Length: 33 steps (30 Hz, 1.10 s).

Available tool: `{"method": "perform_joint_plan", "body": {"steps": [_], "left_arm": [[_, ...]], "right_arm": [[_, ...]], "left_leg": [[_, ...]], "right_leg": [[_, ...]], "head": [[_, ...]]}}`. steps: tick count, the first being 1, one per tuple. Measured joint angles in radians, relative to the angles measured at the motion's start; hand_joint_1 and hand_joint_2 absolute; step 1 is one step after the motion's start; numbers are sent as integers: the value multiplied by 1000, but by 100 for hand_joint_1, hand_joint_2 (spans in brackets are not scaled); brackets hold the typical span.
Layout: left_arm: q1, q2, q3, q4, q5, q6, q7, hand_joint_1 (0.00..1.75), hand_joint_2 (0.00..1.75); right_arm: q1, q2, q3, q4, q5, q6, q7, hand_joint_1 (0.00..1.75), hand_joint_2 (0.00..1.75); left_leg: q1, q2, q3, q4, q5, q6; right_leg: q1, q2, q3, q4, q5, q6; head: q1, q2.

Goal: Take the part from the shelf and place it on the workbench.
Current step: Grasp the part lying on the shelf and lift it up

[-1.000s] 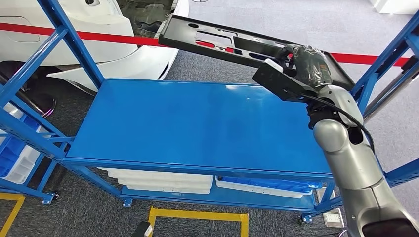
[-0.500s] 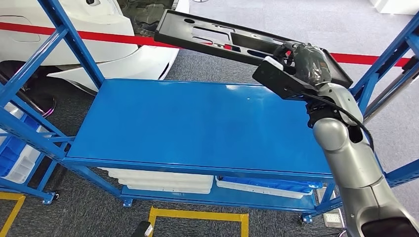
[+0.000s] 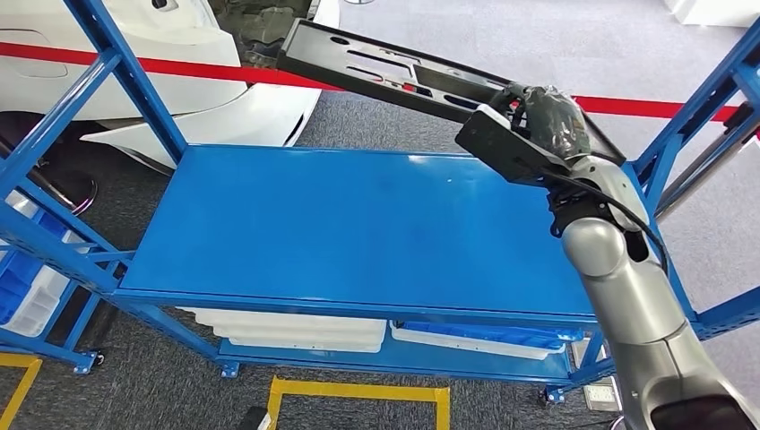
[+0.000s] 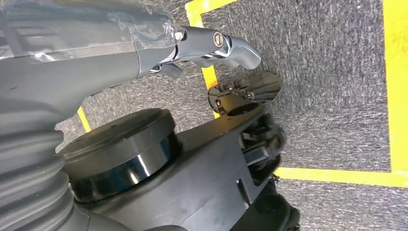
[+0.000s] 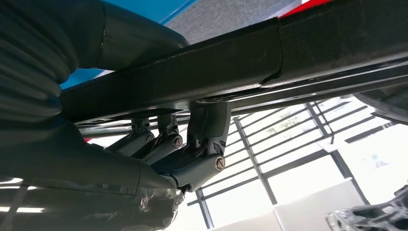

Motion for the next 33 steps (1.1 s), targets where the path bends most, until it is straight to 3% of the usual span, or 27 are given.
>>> {"method": "perform_joint_plan", "body": {"steps": [3, 4, 5, 6, 7, 8, 9, 11, 13, 14, 16, 18, 19, 20, 21, 23, 25, 27, 29, 31, 33], "left_arm": [[-1, 0, 0, 0, -2, 0, 2, 0, 175], [0, 0, 0, 0, -3, 0, 3, 0, 175], [0, 0, 0, 0, -4, 0, 4, 0, 175], [1, 0, 0, 0, -4, 0, 5, 0, 175], [1, 0, 0, 0, -5, 0, 5, 0, 175], [0, 1, 0, 0, -5, 0, 5, 0, 175], [0, 2, 0, 0, -6, 0, 6, 0, 175], [-1, 4, 0, 0, -7, 0, 6, 0, 175], [2, 4, 0, 0, -7, 0, 7, 0, 175], [3, 4, 0, 0, -7, 0, 7, 0, 175], [3, 5, 0, 0, -7, 0, 7, 0, 175], [3, 5, 1, 0, -7, 0, 6, 0, 175], [3, 5, 1, 0, -6, 0, 6, 0, 175], [3, 5, 1, 0, -6, 0, 5, 0, 175], [4, 5, 2, 0, -6, 0, 4, 0, 175], [3, 8, 2, 0, -6, 0, 1, 0, 175], [3, 12, 3, 0, -6, 1, -5, 0, 175], [4, 14, 3, 0, -7, 1, -10, 0, 175], [5, 14, 4, 0, -8, 0, -11, 0, 175], [4, 14, 4, 0, -8, 0, -12, 0, 175], [4, 15, 4, 0, -8, 0, -12, 0, 175]], "right_arm": [[6, 0, 0, 0, -22, 8, 4, 175, 175], [11, 0, 0, 0, -31, 12, 6, 175, 175], [15, 0, 0, 0, -41, 16, 8, 175, 175], [18, 0, 0, 0, -47, 19, 9, 175, 175], [19, 1, 0, 0, -51, 20, 10, 175, 175], [20, 1, 0, 0, -53, 21, 10, 175, 175], [20, 1, 0, 0, -54, 21, 10, 175, 175], [26, 1, -1, 0, -55, 20, 12, 175, 175], [34, 2, -1, 0, -55, 17, 13, 175, 175], [35, 2, -1, 0, -55, 14, 12, 175, 175], [34, 2, -2, 0, -56, 8, 9, 175, 175], [33, 4, -2, 2, -62, 4, 5, 175, 175], [33, 6, -2, 4, -65, 3, 2, 175, 175], [33, 7, -2, 6, -67, 3, 0, 175, 175], [32, 8, -2, 8, -68, 3, -1, 175, 175], [30, 10, -2, 9, -70, 1, -3, 175, 175], [26, 11, -2, 10, -75, -4, -4, 175, 175], [25, 11, -2, 12, -82, -9, -4, 175, 175], [27, 11, -2, 13, -87, -15, -4, 175, 175], [27, 10, -2, 14, -90, -22, -5, 175, 175], [28, 9, -2, 15, -91, -26, -9, 175, 175]], "left_leg": [[9, 3, 9, -14, 7, 3], [12, 3, 9, -12, 5, 1], [15, 2, 9, -8, 2, -3], [21, 2, 9, -2, -4, -9], [27, 1, 7, 8, -12, -19], [30, 0, 3, 20, -20, -29], [31, -2, -3, 33, -28, -40], [27, -5, -15, 52, -34, -55], [28, -5, -20, 61, -35, -65], [29, -4, -24, 73, -46, -68], [28, -1, -53, 154, -105, -70], [22, 0, -102, 283, -172, -66], [18, 0, -119, 329, -186, -61], [12, 0, -121, 341, -180, -53], [4, 0, -107, 316, -157, -41], [-15, -3, -45, 191, -95, -4], [-29, -5, -3, 93, -61, 19], [-35, -4, 1, 66, -47, 22], [-28, -1, 4, 35, -26, 27], [-19, 4, -1, 7, -3, 30], [-17, 6, -22, 10, 12, 29]], "right_leg": [[-5, 0, -91, 171, -73, 12], [-10, 0, -121, 216, -77, 18], [-16, 0, -135, 227, -60, 25], [-23, -1, -132, 198, -22, 34], [-30, -3, -114, 140, 22, 44], [-32, -5, -95, 88, 53, 55], [-33, -4, -81, 48, 72, 59], [-29, -1, -78, 35, 65, 50], [-31, -1, -86, 37, 62, 30], [-30, -2, -90, 38, 64, 22], [-27, -5, -95, 36, 68, 7], [-20, -6, -100, 36, 73, -2], [-14, -7, -102, 36, 75, -5], [-8, -7, -104, 36, 77, -8], [-1, -6, -105, 36, 79, -11], [10, -6, -107, 36, 82, -15], [11, -7, -110, 34, 89, -15], [6, -8, -112, 27, 101, -10], [6, -8, -118, 28, 95, -1], [7, -6, -139, 82, 36, 8], [2, -5, -168, 192, -41, 19]], "head": [[15, 0], [19, 0], [22, 0], [24, 0], [27, 0], [32, 0], [39, 0], [44, 0], [34, 0], [28, 0], [19, 0], [8, 0], [3, 0], [-3, 0], [-8, 0], [-16, 0], [-14, 0], [-15, 0], [-24, 0], [-19, 0], [-7, 0]]}}
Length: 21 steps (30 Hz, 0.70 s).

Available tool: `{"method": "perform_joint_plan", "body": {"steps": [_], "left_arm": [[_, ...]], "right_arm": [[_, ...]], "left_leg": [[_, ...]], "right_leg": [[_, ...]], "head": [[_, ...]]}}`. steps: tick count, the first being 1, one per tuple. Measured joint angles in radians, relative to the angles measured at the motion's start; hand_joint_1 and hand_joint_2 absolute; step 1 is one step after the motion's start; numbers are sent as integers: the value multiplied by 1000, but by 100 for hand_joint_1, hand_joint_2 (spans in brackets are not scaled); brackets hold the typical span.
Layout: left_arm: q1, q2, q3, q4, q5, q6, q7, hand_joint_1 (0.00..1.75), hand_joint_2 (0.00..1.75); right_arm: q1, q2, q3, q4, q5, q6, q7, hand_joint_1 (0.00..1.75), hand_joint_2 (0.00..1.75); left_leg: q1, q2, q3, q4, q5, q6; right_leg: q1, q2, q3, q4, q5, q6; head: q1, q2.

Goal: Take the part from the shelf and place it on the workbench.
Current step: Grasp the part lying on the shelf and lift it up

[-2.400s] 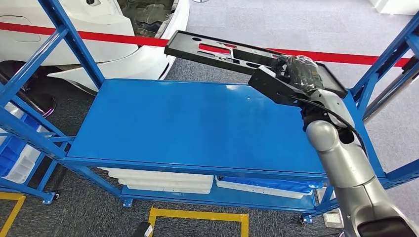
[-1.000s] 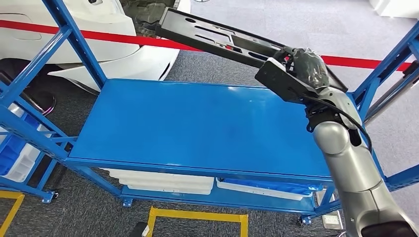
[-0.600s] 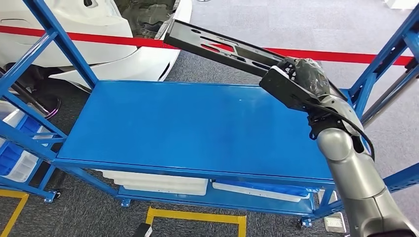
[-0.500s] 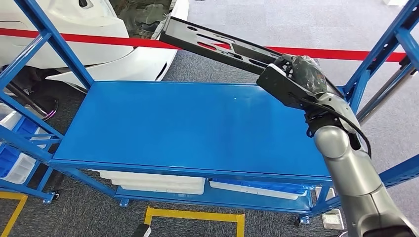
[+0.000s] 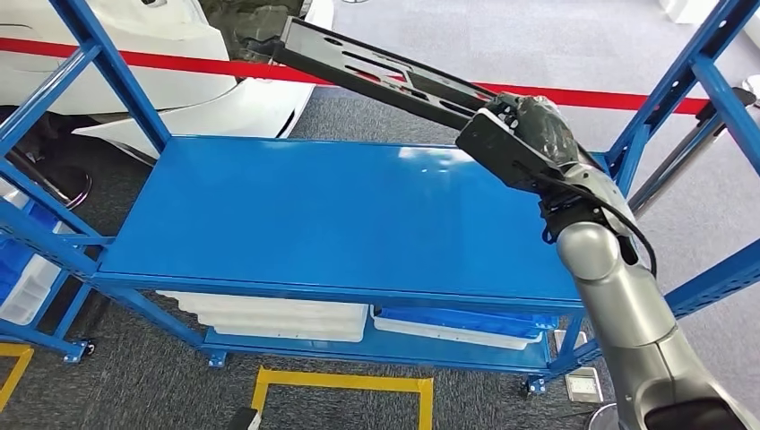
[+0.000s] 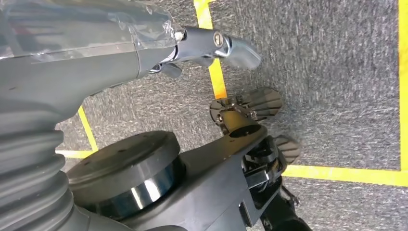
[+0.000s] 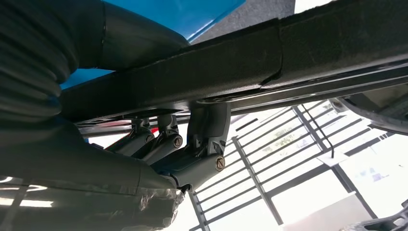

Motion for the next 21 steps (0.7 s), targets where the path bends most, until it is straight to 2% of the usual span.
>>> {"method": "perform_joint_plan", "body": {"steps": [1, 2, 3, 4, 5, 6, 7, 8, 10, 11, 12, 13, 15, 16, 17, 18, 19, 20, 21], "left_arm": [[0, 0, 0, 0, 0, 0, 0, 0, 175], [1, 0, 0, 0, 0, 0, 0, 0, 175], [1, 0, 1, 0, 0, 0, 0, 0, 175], [1, 0, 1, 0, 0, 0, 0, 0, 175], [1, 0, 1, 0, 0, 0, 0, 0, 175], [0, 1, 1, 0, 0, 0, 0, 0, 175], [0, 1, 1, 0, -1, -1, 0, 0, 175], [1, 2, 2, 0, -1, -1, 0, 0, 175], [3, 2, 4, 0, -1, -3, 0, 0, 175], [4, 2, 5, 0, -1, -5, 0, 0, 175], [4, 2, 5, 0, -1, -7, 0, 0, 175], [4, 2, 6, 0, -1, -9, 0, 0, 175], [4, 2, 6, 0, -1, -12, 0, 0, 175], [4, 2, 6, 0, -1, -13, 0, 0, 175], [4, 2, 6, 0, -1, -13, 0, 0, 175], [4, 2, 6, 0, -1, -13, 0, 0, 175], [4, 2, 7, 0, -1, -13, 0, 0, 175], [3, 2, 7, 0, -1, -14, 0, 0, 175], [1, 3, 7, 0, -1, -14, 0, 0, 175]], "right_arm": [[2, 0, 0, 0, 0, -1, -2, 175, 175], [3, 0, 0, 1, 1, -1, -4, 175, 175], [3, 0, 0, 1, 1, -1, -5, 175, 175], [3, 0, 0, 1, 2, -1, -6, 175, 175], [3, 0, 0, 1, 2, -2, -7, 175, 175], [3, 0, 0, 1, 2, -2, -7, 175, 175], [3, 0, 0, 1, 3, -2, -8, 175, 175], [3, 0, 0, 1, 3, -3, -9, 175, 175], [3, 1, 0, 1, 5, -4, -12, 175, 175], [2, 1, 0, 2, 6, -4, -14, 175, 175], [1, 2, 0, 2, 8, -5, -15, 175, 175], [0, 3, 0, 2, 9, -6, -16, 175, 175], [-1, 3, 0, 2, 10, -7, -17, 175, 175], [-1, 3, 0, 3, 9, -8, -17, 175, 175], [-1, 4, 0, 3, 9, -8, -17, 175, 175], [-1, 4, 0, 3, 9, -8, -17, 175, 175], [-1, 4, 0, 3, 9, -8, -17, 175, 175], [-1, 4, 0, 3, 9, -8, -17, 175, 175], [-2, 4, -1, 2, 9, -8, -17, 175, 175]], "left_leg": [[2, 1, -13, 7, 4, -3], [4, 2, -27, 16, 8, -6], [9, 3, -42, 27, 11, -10], [14, 3, -58, 39, 14, -15], [18, 4, -74, 50, 17, -20], [20, 4, -87, 61, 21, -26], [20, 3, -96, 67, 26, -33], [19, 1, -102, 70, 32, -40], [17, -2, -107, 72, 43, -52], [17, -3, -113, 81, 32, -58], [19, -4, -123, 104, 3, -64], [20, -4, -137, 146, -42, -69], [23, -4, -164, 264, -134, -77], [23, -4, -166, 314, -154, -78], [23, -4, -156, 339, -153, -78], [23, -4, -130, 331, -133, -75], [22, -4, -87, 290, -108, -70], [20, -5, -32, 222, -94, -63], [17, -5, 23, 141, -92, -57]], "right_leg": [[-3, 0, -7, 45, -18, 6], [-7, 0, -1, 61, -16, 11], [-11, -1, 22, 41, 4, 18], [-16, -1, 59, -12, 31, 25], [-17, -1, 97, -73, 44, 32], [-16, 1, 126, -125, 54, 31], [-14, 2, 140, -156, 55, 26], [-10, 4, 140, -165, 52, 17], [-11, 4, 129, -166, 66, -6], [-12, 3, 122, -168, 74, -17], [-14, 0, 113, -171, 84, -29], [-16, -2, 102, -173, 94, -39], [-15, -3, 76, -172, 114, -47], [-14, -3, 62, -171, 125, -47], [-13, -3, 48, -170, 135, -47], [-12, -3, 35, -170, 146, -46], [-11, -3, 23, -170, 156, -44], [-11, -3, 13, -170, 166, -41], [-10, -3, 6, -171, 176, -36]], "head": [[4, 0], [10, 0], [17, 0], [25, 0], [35, 0], [45, 0], [52, 0], [56, 0], [56, 0], [54, 0], [50, 0], [46, 0], [36, 0], [33, 0], [31, 0], [30, 0], [29, 0], [29, 0], [30, 0]]}}
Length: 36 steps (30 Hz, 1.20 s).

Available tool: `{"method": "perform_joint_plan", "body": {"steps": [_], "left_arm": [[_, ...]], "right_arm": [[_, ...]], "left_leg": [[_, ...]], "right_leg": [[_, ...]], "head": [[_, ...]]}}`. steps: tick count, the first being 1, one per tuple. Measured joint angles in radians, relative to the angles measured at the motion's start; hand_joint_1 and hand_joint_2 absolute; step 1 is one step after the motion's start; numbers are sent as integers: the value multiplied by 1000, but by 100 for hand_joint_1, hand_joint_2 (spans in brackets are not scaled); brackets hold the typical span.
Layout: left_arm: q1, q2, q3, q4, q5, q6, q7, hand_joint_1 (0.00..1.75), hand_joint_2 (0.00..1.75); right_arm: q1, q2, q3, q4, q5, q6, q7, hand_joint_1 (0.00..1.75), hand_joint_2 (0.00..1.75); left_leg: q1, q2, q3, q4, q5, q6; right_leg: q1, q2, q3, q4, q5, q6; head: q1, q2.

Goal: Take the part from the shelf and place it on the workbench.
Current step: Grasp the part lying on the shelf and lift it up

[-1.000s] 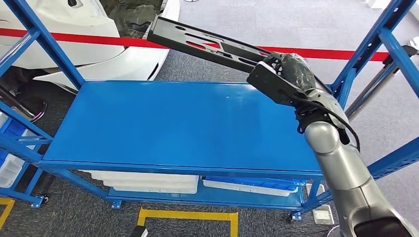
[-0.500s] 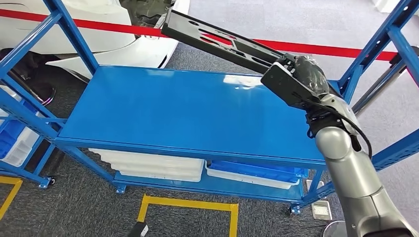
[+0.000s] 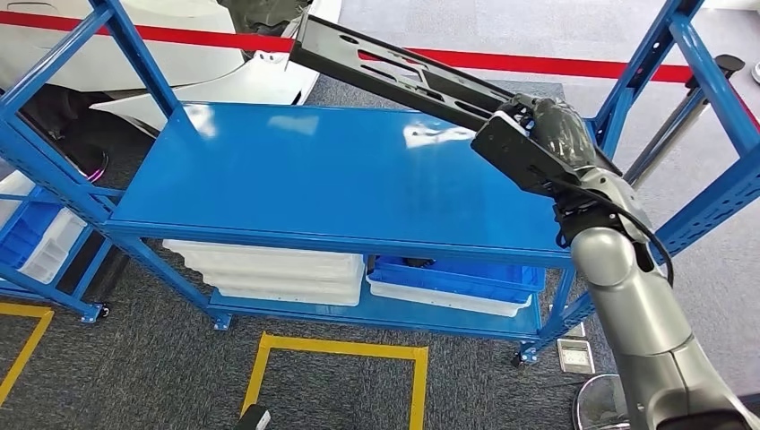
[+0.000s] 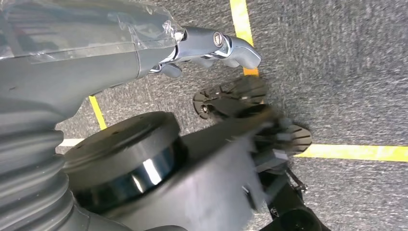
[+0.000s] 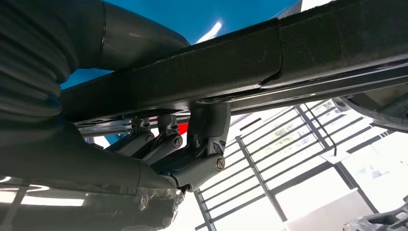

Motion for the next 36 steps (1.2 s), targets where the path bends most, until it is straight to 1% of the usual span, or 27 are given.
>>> {"method": "perform_joint_plan", "body": {"steps": [1, 2, 4, 5, 6, 7, 9, 10, 11, 12, 14, 16, 17, 19, 20, 21, 22, 24, 25, 26, 27, 29, 31, 32, 34, 35, 36], "left_arm": [[-1, 0, 0, 0, 0, 0, 0, 0, 175], [-2, 0, 0, 0, 0, 0, 0, 0, 175], [-1, 0, 2, 0, 0, 0, 0, 0, 175], [0, 0, 4, 0, 0, 0, 0, 0, 175], [0, 0, 6, 0, 0, 0, 0, 0, 175], [1, 0, 7, 0, 1, 0, -1, 0, 175], [1, 1, 9, 0, 2, 0, -1, 0, 175], [1, 1, 10, 0, 3, 0, -1, 0, 175], [2, 1, 10, 0, 4, 0, -2, 0, 175], [2, 1, 11, 0, 5, 0, -1, 0, 175], [2, 0, 12, 0, 7, 0, -1, 0, 175], [1, 0, 13, 1, 8, 0, -1, 0, 175], [1, -1, 14, 1, 8, 0, -1, 0, 175], [2, -1, 15, 1, 8, 0, -1, 0, 175], [2, 0, 16, 1, 8, 1, 0, 0, 175], [2, 0, 16, 1, 8, 1, 0, 0, 175], [2, 0, 16, 1, 8, 2, 1, 0, 175], [2, 0, 17, 2, 8, 5, 2, 0, 175], [2, 0, 17, 2, 8, 7, 3, 0, 175], [2, 0, 17, 2, 8, 10, 3, 0, 175], [2, 0, 17, 2, 8, 12, 4, 0, 175], [1, 0, 17, 2, 8, 15, 4, 0, 175], [-1, 0, 17, 2, 8, 15, 5, 0, 175], [-2, 0, 18, 2, 8, 15, 5, 0, 175], [0, 0, 20, 2, 7, 15, 5, 0, 175], [1, 1, 22, 2, 6, 15, 5, 0, 175], [1, 1, 23, 2, 5, 15, 4, 0, 175]], "right_arm": [[0, 0, 0, 0, 0, 0, 0, 175, 175], [-1, 0, -1, 0, -1, -1, -1, 175, 175], [0, 0, -2, 0, -4, -1, -5, 175, 175], [0, 0, -2, 1, -6, -2, -8, 175, 175], [0, 0, -2, 2, -7, -2, -12, 175, 175], [0, -1, -2, 4, -7, -2, -16, 175, 175], [-1, 0, -2, 7, -7, -2, -19, 175, 175], [0, 0, -2, 9, -7, -2, -20, 175, 175], [0, 0, -2, 11, -8, -2, -21, 175, 175], [0, 1, -2, 14, -8, -2, -21, 175, 175], [-1, 1, -2, 17, -8, -2, -21, 175, 175], [-5, 3, -2, 18, -8, -3, -23, 175, 175], [-8, 4, -2, 19, -8, -3, -24, 175, 175], [-10, 6, -2, 22, -8, -3, -26, 175, 175], [-12, 8, -2, 24, -8, -3, -27, 175, 175], [-14, 11, -1, 26, -8, -3, -29, 175, 175], [-16, 14, -1, 29, -8, -3, -30, 175, 175], [-20, 19, -1, 33, -9, -3, -33, 175, 175], [-20, 21, 0, 35, -10, -3, -34, 175, 175], [-20, 24, 0, 38, -12, -3, -35, 175, 175], [-20, 27, 0, 40, -14, -3, -35, 175, 175], [-20, 32, 0, 44, -20, -3, -37, 175, 175], [-23, 36, 0, 47, -24, -4, -37, 175, 175], [-25, 39, 1, 49, -25, -5, -38, 175, 175], [-26, 43, 1, 54, -28, -7, -38, 175, 175], [-26, 45, 1, 57, -31, -8, -38, 175, 175], [-25, 45, 1, 60, -33, -8, -37, 175, 175]], "left_leg": [[-3, -1, 39, -63, -5, 4], [-7, -1, 62, -106, -10, 7], [-9, 0, 58, -132, 7, 14], [-8, 3, 51, -140, 22, 21], [-5, 6, 41, -148, 35, 29], [-3, 9, 29, -154, 49, 37], [-7, 11, -2, -147, 69, 46], [-9, 11, -19, -142, 78, 48], [-11, 11, -36, -135, 86, 49], [-12, 11, -52, -128, 93, 49], [-13, 11, -79, -115, 104, 47], [-14, 11, -96, -107, 117, 39], [-12, 12, -102, -106, 126, 33], [-10, 11, -109, -110, 141, 20], [-11, 9, -113, -108, 135, 13], [-12, 7, -120, -90, 111, 6], [-11, 5, -133, -52, 71, -2], [-2, 4, -161, 71, -21, -17], [4, 4, -170, 129, -44, -23], [9, 4, -166, 162, -45, -29], [14, 4, -146, 160, -27, -34], [27, -2, -66, 64, 19, -46], [32, -21, 6, -56, 21, -49], [30, -30, 21, -88, 13, -46], [24, -31, 16, -104, 15, -30], [24, -23, 10, -107, 24, -19], [24, -15, 2, -110, 34, -7]], "right_leg": [[0, -1, -4, -4, 11, 7], [-2, -2, -5, -10, 24, 15], [-4, -3, -7, -26, 46, 30], [-3, -1, -12, -26, 40, 36], [-2, 0, -22, -10, 15, 39], [-1, 1, -36, 28, -29, 41], [-1, 2, -63, 151, -127, 43], [-1, 2, -69, 209, -150, 44], [0, 2, -63, 243, -149, 43], [0, 2, -41, 243, -130, 42], [5, 2, 47, 143, -87, 31], [12, 2, 134, 7, -89, 20], [16, 2, 153, -32, -99, 16], [16, 2, 161, -62, -93, 11], [13, -1, 158, -69, -82, 8], [9, -4, 154, -76, -71, 3], [4, -7, 146, -82, -61, -1], [1, -10, 122, -77, -44, -5], [0, -11, 108, -72, -38, -5], [-4, -12, 95, -64, -33, -3], [-8, -13, 81, -55, -29, 0], [-17, -11, 56, -34, -23, 8], [-21, -5, 34, -19, -13, 25], [-21, -2, 26, -17, -5, 36], [-22, 5, 17, -23, 15, 57], [-24, 6, 12, -21, 11, 64], [-24, 6, 5, -8, -10, 68]], "head": [[2, 0], [3, 0], [2, 0], [2, 0], [4, 0], [8, 0], [12, 0], [12, 0], [12, 0], [13, 0], [15, 0], [15, 0], [15, 0], [16, 0], [17, 0], [13, 0], [8, 0], [-1, 0], [-2, 0], [-3, 0], [-4, 0], [-5, 0], [-6, 0], [-5, 0], [-2, 0], [-1, 0], [2, 0]]}}
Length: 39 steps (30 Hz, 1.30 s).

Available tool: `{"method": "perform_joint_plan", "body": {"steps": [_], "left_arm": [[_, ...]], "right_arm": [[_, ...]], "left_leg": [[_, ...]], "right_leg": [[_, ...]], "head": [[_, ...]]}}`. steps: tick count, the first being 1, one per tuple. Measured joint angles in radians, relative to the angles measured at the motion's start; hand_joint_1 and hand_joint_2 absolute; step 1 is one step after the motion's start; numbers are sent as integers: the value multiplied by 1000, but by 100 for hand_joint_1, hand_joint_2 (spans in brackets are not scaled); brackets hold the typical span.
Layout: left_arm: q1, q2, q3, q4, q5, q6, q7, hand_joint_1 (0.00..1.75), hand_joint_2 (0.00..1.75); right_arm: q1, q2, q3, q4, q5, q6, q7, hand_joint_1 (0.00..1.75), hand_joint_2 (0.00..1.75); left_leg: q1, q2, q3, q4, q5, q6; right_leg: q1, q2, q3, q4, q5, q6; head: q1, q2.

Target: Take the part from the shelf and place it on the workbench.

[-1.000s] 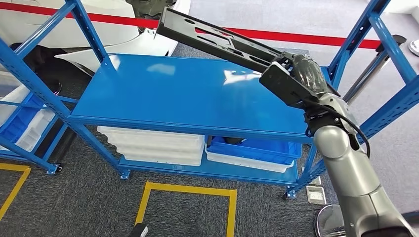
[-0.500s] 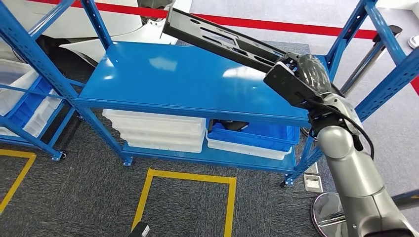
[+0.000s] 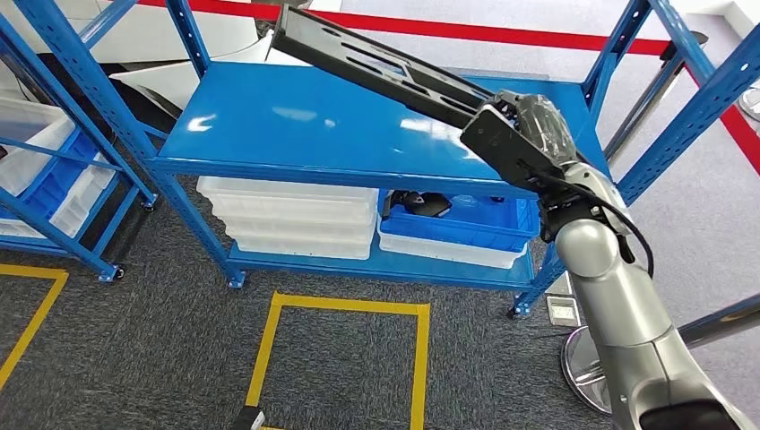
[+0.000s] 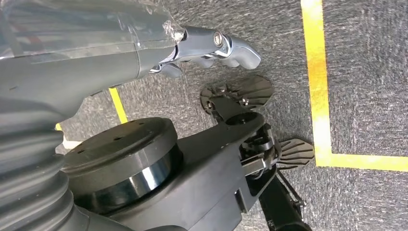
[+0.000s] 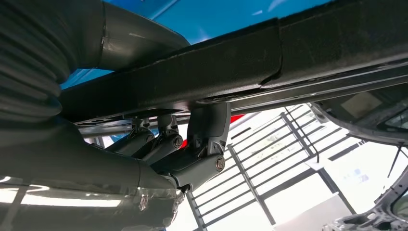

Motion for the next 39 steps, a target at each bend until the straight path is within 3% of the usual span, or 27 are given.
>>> {"method": "perform_joint_plan", "body": {"steps": [2, 3, 4, 5, 6, 7, 9, 11, 12, 14, 15, 16, 18, 19, 20, 22, 24, 26, 27, 29, 30, 31, 33, 35, 36, 37, 39], "left_arm": [[0, 0, 2, 0, -2, 0, 0, 0, 175], [0, 0, 2, 0, -2, 0, -1, 0, 175], [0, 0, 3, 0, -3, 0, -1, 0, 175], [0, 0, 3, 0, -4, 0, -1, 0, 175], [0, 0, 4, 0, -4, 0, -1, 0, 175], [0, 0, 4, 0, -4, -1, -2, 0, 175], [-1, 0, 4, 0, -5, -2, -4, 0, 175], [-1, 0, 4, 0, -5, -3, -6, 0, 175], [0, 0, 4, 0, -5, -3, -7, 0, 175], [1, 1, 4, 0, -5, -4, -8, 0, 175], [1, 1, 4, 0, -5, -4, -9, 0, 175], [3, 2, 4, 0, -5, -4, -9, 0, 175], [6, 2, 4, 0, -5, -5, -10, 0, 175], [7, 3, 4, 0, -5, -7, -11, 0, 175], [6, 3, 4, 0, -5, -9, -13, 0, 175], [6, 3, 1, 0, -5, -12, -18, 0, 175], [4, 4, -2, 0, -5, -13, -21, 0, 175], [2, 6, -6, 0, -5, -15, -22, 0, 175], [1, 6, -8, 0, -5, -17, -22, 0, 175], [1, 6, -11, 1, -5, -20, -20, 0, 175], [1, 6, -11, 1, -5, -21, -19, 0, 175], [1, 6, -13, 1, -5, -23, -19, 0, 175], [4, 6, -15, 1, -5, -25, -18, 0, 175], [9, 6, -16, 1, -5, -26, -18, 0, 175], [10, 6, -16, 1, -5, -26, -18, 0, 175], [11, 6, -16, 1, -5, -26, -17, 0, 175], [10, 6, -16, 1, -5, -26, -15, 0, 175]], "right_arm": [[1, 0, 0, 3, -3, -1, 3, 175, 175], [1, 0, 0, 4, -3, -1, 5, 175, 175], [2, 0, 0, 4, -4, -1, 7, 175, 175], [3, 0, 0, 4, -5, 0, 9, 175, 175], [4, 0, 0, 4, -5, 0, 12, 175, 175], [4, 0, 0, 4, -7, 0, 16, 175, 175], [3, 0, 0, 3, -12, 1, 27, 175, 175], [1, 0, 0, 0, -18, 2, 39, 175, 175], [0, -1, 0, -3, -20, 4, 44, 175, 175], [4, -2, -1, -5, -23, 7, 50, 175, 175], [7, -2, -1, -5, -24, 8, 52, 175, 175], [10, -3, -1, -6, -24, 9, 54, 175, 175], [12, -3, -1, -7, -25, 10, 58, 175, 175], [14, -4, -1, -9, -26, 10, 61, 175, 175], [18, -4, -1, -12, -26, 10, 66, 175, 175], [29, -8, -2, -20, -28, 11, 77, 175, 175], [39, -13, -5, -30, -28, 11, 84, 175, 175], [42, -18, -7, -41, -29, 11, 85, 175, 175], [43, -20, -8, -46, -29, 11, 86, 175, 175], [48, -26, -11, -50, -30, 11, 89, 175, 175], [52, -29, -12, -52, -29, 11, 91, 175, 175], [55, -31, -13, -55, -28, 11, 93, 175, 175], [61, -35, -19, -62, -25, 15, 99, 175, 175], [73, -38, -25, -71, -21, 23, 104, 175, 175], [81, -40, -26, -75, -19, 26, 107, 175, 175], [87, -42, -27, -80, -18, 28, 108, 175, 175], [91, -44, -28, -90, -11, 29, 109, 175, 175]], "left_leg": [[-1, 16, -22, -4, 23, 23], [-5, 21, -35, -4, 34, 30], [-9, 28, -50, -4, 45, 34], [-13, 35, -64, -2, 55, 36], [-16, 43, -78, 0, 64, 37], [-18, 50, -91, 3, 73, 37], [-23, 62, -111, 11, 87, 33], [-26, 73, -121, 16, 104, 25], [-27, 79, -124, 15, 115, 20], [-26, 81, -133, 12, 124, 7], [-25, 72, -141, 24, 101, 0], [-24, 58, -152, 57, 58, -5], [-22, 35, -178, 176, -51, -11], [-22, 32, -185, 241, -82, -12], [-21, 31, -183, 289, -87, -11], [-21, 27, -138, 291, -38, -6], [-22, 0, -36, 172, -11, 5], [-23, -28, 52, 37, -41, 14], [-24, -32, 72, 0, -55, 19], [-22, -15, 68, -19, -44, 30], [-20, -6, 61, -23, -33, 38], [-17, 5, 51, -27, -21, 45], [-18, 25, 25, -27, -1, 53], [-19, 44, 0, -20, 13, 52], [-19, 54, -10, -16, 18, 50], [-18, 63, -19, -11, 21, 47], [-19, 80, -32, 0, 25, 39]], "right_leg": [[2, -2, -24, 90, -97, -1], [5, -2, -37, 157, -146, -3], [8, -2, -45, 221, -177, -4], [11, -2, -43, 264, -179, -6], [13, -3, -29, 280, -159, -8], [14, -5, 2, 260, -127, -11], [21, -25, 106, 135, -94, -21], [30, -44, 197, -3, -116, -30], [33, -43, 214, -40, -123, -34], [32, -33, 203, -58, -111, -43], [30, -29, 191, -61, -99, -51], [26, -25, 177, -64, -86, -60], [25, -12, 139, -54, -61, -73], [25, -5, 118, -48, -49, -74], [26, 3, 98, -41, -38, -74], [26, 18, 59, -30, -17, -72], [27, 33, 27, -18, 2, -65], [28, 45, 9, -13, 20, -53], [29, 51, 4, -14, 30, -46], [27, 60, -3, -20, 46, -33], [27, 54, -12, -9, 35, -28], [27, 43, -27, 23, 6, -24], [26, 16, -71, 147, -83, -17], [24, 8, -88, 250, -136, -10], [22, 5, -69, 249, -135, -8], [21, 0, -30, 207, -120, -6], [23, -27, 72, 65, -85, -8]], "head": [[10, 0], [14, 0], [15, 0], [16, 0], [17, 0], [19, 0], [27, 0], [30, 0], [31, 0], [29, 0], [27, 0], [22, 0], [9, 0], [3, 0], [0, 0], [-6, 0], [-12, 0], [-14, 0], [-13, 0], [-12, 0], [-9, 0], [-4, 0], [11, 0], [21, 0], [26, 0], [32, 0], [47, 0]]}}
